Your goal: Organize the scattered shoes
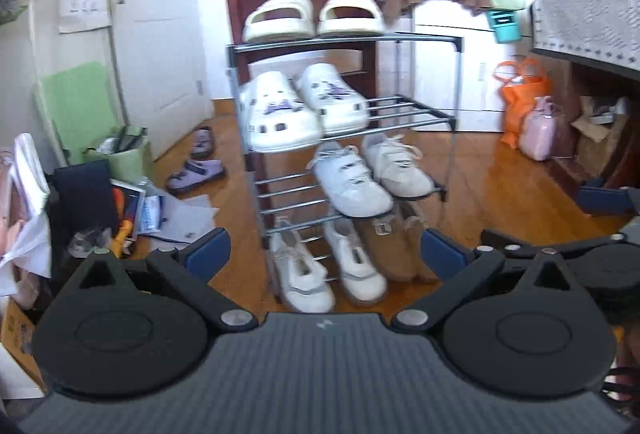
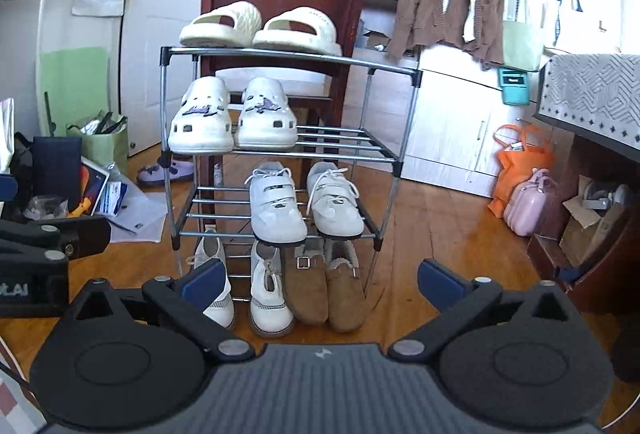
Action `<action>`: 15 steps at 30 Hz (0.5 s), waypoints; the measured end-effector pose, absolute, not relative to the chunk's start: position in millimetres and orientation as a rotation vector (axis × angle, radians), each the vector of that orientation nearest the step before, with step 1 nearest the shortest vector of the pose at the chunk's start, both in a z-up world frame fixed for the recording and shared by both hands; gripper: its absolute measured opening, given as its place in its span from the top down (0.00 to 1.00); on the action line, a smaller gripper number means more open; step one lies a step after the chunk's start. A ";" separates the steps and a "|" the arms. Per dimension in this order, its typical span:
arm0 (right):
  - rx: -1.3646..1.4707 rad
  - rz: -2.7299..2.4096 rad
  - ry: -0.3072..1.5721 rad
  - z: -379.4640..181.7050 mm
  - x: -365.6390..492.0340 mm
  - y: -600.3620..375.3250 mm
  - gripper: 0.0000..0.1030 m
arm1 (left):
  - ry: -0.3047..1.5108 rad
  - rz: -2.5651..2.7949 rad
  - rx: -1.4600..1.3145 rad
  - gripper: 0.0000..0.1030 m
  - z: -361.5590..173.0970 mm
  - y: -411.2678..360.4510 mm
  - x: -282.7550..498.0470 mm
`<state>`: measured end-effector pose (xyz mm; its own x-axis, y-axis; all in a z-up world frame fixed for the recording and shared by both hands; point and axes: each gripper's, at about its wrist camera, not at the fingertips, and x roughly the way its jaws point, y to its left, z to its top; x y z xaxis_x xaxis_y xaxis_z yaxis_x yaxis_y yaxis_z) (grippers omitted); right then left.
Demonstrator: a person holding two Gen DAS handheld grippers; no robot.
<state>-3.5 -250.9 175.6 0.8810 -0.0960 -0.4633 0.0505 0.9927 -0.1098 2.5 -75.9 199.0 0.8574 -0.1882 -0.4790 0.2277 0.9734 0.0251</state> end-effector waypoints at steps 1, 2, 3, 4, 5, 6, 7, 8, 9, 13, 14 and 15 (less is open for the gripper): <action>-0.085 -0.080 0.490 176.0 -6.0 -253.0 0.00 | 0.502 -0.238 0.079 0.00 199.4 -76.7 2.0; -0.073 -0.083 0.493 175.5 -6.8 -255.2 0.00 | 0.507 -0.250 0.082 0.00 199.2 -78.1 1.1; -0.060 -0.086 0.495 175.0 -7.5 -257.5 0.00 | 0.510 -0.257 0.086 0.00 198.8 -79.7 0.6; -0.048 -0.088 0.498 174.4 -8.2 -259.7 0.00 | 0.512 -0.264 0.092 0.00 198.4 -81.4 0.2; -0.035 -0.091 0.501 173.9 -8.8 -262.0 0.00 | 0.515 -0.270 0.097 0.00 198.0 -83.0 -0.2; -0.023 -0.094 0.503 173.3 -9.5 -264.2 0.00 | 0.519 -0.272 0.097 0.00 196.8 -84.2 0.1; -0.010 -0.096 0.506 172.8 -10.2 -266.5 0.00 | 0.524 -0.273 0.095 0.00 195.4 -85.3 0.6; 0.003 -0.099 0.508 172.2 -10.8 -268.7 0.00 | 0.529 -0.274 0.094 0.00 194.0 -86.3 1.1; 0.015 -0.101 0.511 171.7 -11.5 -271.0 0.00 | 0.535 -0.274 0.093 0.00 192.6 -87.4 1.6; 0.066 -0.111 0.521 169.5 -14.2 -280.0 0.00 | 0.555 -0.278 0.088 0.00 187.0 -91.7 3.5; 0.079 -0.114 0.524 168.9 -14.8 -282.3 0.00 | 0.560 -0.279 0.087 0.00 185.6 -92.8 4.0; 0.091 -0.117 0.526 168.4 -15.5 -284.5 0.00 | 0.567 -0.283 0.079 0.00 183.7 -92.2 4.7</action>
